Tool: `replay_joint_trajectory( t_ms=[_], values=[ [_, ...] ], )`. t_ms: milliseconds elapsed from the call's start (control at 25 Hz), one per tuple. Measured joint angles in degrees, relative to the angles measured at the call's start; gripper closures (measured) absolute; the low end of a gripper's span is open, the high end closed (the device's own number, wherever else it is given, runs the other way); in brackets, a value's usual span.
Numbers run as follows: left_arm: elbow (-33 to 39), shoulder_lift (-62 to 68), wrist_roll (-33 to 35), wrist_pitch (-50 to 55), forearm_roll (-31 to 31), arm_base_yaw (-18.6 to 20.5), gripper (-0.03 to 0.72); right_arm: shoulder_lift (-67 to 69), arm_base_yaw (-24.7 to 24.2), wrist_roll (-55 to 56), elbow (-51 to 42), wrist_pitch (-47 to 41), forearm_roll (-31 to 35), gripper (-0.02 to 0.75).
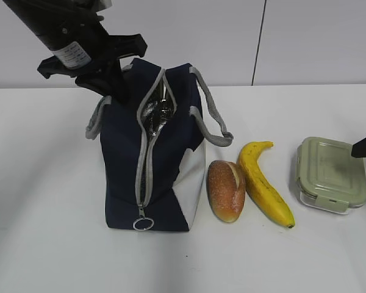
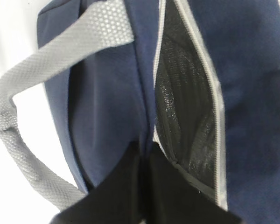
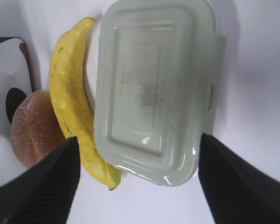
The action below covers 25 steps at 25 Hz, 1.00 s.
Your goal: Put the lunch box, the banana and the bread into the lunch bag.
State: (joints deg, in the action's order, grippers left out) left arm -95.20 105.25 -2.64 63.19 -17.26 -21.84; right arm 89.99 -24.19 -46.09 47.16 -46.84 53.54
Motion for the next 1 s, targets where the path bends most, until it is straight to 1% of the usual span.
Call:
replay_joint_trajectory(
  t_ms=[240, 360, 600, 1000],
  values=[
    [0.0, 0.0, 0.0, 0.0, 0.0, 0.0, 0.688, 0.1, 0.0, -0.9, 0.1, 2.9, 0.0, 0.153],
    [0.0, 0.0, 0.0, -0.1, 0.0, 0.0, 0.688, 0.9, 0.0, -1.7, 0.3, 4.7, 0.2, 0.139],
    [0.0, 0.0, 0.0, -0.4, 0.0, 0.0, 0.688, 9.0, 0.0, -2.4, 4.5, 1.1, 0.4, 0.113],
    [0.0, 0.0, 0.0, -0.5, 0.0, 0.0, 0.688, 17.2, 0.0, -2.4, 9.6, -2.0, 0.3, 0.112]
  ],
)
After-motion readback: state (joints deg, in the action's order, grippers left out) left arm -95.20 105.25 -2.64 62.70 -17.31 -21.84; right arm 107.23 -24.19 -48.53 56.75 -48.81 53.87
